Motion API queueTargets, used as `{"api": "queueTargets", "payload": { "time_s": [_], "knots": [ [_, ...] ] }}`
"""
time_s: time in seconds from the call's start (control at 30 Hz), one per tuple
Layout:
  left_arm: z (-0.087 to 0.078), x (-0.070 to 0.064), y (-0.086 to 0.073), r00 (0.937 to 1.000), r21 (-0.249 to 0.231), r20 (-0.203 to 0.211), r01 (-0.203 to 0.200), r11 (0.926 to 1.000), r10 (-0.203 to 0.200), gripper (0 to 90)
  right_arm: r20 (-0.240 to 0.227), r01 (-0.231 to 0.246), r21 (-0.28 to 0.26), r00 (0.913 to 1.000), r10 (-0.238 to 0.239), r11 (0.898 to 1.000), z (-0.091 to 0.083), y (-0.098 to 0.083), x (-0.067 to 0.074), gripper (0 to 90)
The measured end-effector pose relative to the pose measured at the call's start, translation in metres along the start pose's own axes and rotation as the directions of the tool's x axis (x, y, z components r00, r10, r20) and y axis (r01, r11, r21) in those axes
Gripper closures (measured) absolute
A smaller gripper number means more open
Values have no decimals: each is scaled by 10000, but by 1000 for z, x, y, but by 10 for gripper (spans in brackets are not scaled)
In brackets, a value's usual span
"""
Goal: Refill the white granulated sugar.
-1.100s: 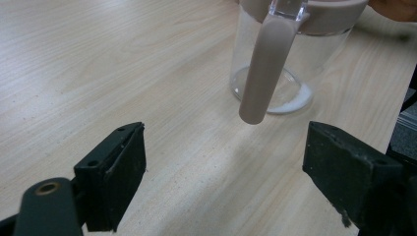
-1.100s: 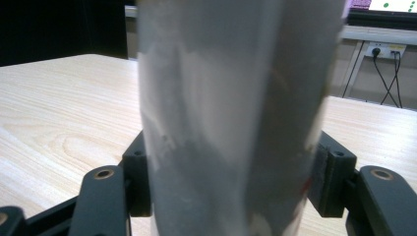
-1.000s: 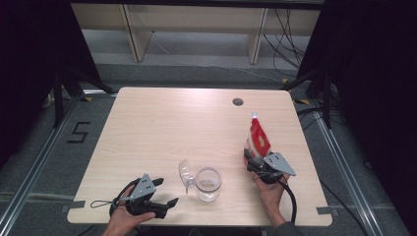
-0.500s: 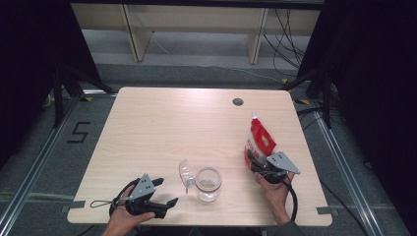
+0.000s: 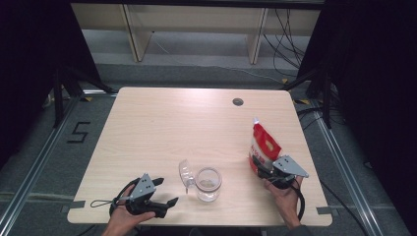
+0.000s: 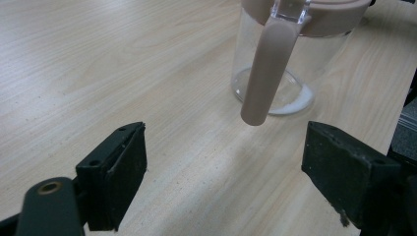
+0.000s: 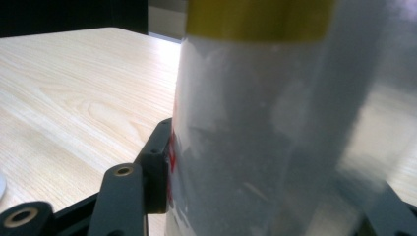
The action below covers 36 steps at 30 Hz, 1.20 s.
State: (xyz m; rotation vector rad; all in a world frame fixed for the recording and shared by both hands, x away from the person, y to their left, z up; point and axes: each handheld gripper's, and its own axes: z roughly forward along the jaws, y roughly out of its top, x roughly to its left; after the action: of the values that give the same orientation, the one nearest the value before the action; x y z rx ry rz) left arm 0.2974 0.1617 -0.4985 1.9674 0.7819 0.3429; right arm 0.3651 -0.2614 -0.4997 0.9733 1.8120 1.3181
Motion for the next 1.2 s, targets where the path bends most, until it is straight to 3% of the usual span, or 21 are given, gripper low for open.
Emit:
{"api": "queueTargets", "payload": {
  "time_s": [0.1, 0.17, 0.23, 0.33, 0.4, 0.47, 0.57, 0.63, 0.67, 0.77, 0.97, 1.0, 1.03, 1.07, 1.13, 1.17, 1.2],
  "knots": [
    [0, 0, 0, 10000, 28, 20, -26, 10000, 25, 166, 41, 176, -76, 9998, -175, 9998, -3, 2, 0, 460],
    [-2, 3, 1, 9993, 120, 33, -382, 9992, 381, 166, 42, 508, -169, 9987, -508, 9986, -6, 5, -1, 460],
    [-1, 2, 0, 9999, 120, -23, -147, 9998, 148, 166, -27, 551, -131, 9985, -552, 9984, -11, 10, 2, 461],
    [-1, 2, 0, 9999, 121, -20, -149, 9998, 150, 166, 23, 1415, -311, 9899, -1415, 9895, -20, 18, 5, 461],
    [-1, 1, 1, 9999, 48, 25, -132, 9999, 132, 166, 7, 1368, -404, 9906, -1369, 9898, -26, 23, 8, 461],
    [-1, 3, 1, 9992, 71, 49, -386, 9992, 386, 166, -25, 1481, -563, 9889, -1484, 9874, -33, 27, 11, 462],
    [-2, 3, 1, 9993, 138, 3, -364, 9992, 364, 166, -42, 2139, -484, 9767, -2143, 9757, -39, 33, 15, 462],
    [-1, 1, 0, 10000, 47, 18, -37, 10000, 37, 166, -54, 2771, -460, 9607, -2777, 9597, -42, 35, 16, 462],
    [-2, 2, 1, 10000, 56, 18, -69, 10000, 69, 166, -188, 2719, -303, 9620, -2726, 9618, -44, 36, 19, 462],
    [-1, 1, 0, 10000, 41, 29, -65, 10000, 65, 166, -399, 2964, -283, 9539, -2974, 9546, -47, 38, 24, 463],
    [-2, 2, 0, 10000, 59, 24, -78, 10000, 78, 166, -415, 3723, -230, 9269, -3729, 9278, -55, 43, 33, 464],
    [-1, 1, 0, 10000, -1, 25, -2, 10000, 2, 166, -447, 3912, -222, 9190, -3918, 9200, -56, 44, 34, 464],
    [-1, 2, 0, 10000, 30, 20, -28, 10000, 27, 166, -390, 4328, -311, 9002, -4338, 9010, -56, 45, 34, 464],
    [-1, 2, 0, 10000, 26, 24, -29, 10000, 29, 166, -422, 4263, -171, 9034, -4267, 9044, -58, 45, 37, 465],
    [-1, 1, 0, 10000, 36, 37, -34, 10000, 34, 166, -409, 4580, -108, 8880, -4580, 8889, -60, 46, 40, 464],
    [-1, 2, 0, 9999, 74, 41, -107, 9999, 107, 165, -379, 4597, -72, 8873, -4596, 8881, -61, 47, 41, 464],
    [-2, 3, 0, 9998, 166, 17, -196, 9997, 195, 165, -405, 4775, -66, 8778, -4773, 8786, -61, 48, 42, 465]
  ]
}}
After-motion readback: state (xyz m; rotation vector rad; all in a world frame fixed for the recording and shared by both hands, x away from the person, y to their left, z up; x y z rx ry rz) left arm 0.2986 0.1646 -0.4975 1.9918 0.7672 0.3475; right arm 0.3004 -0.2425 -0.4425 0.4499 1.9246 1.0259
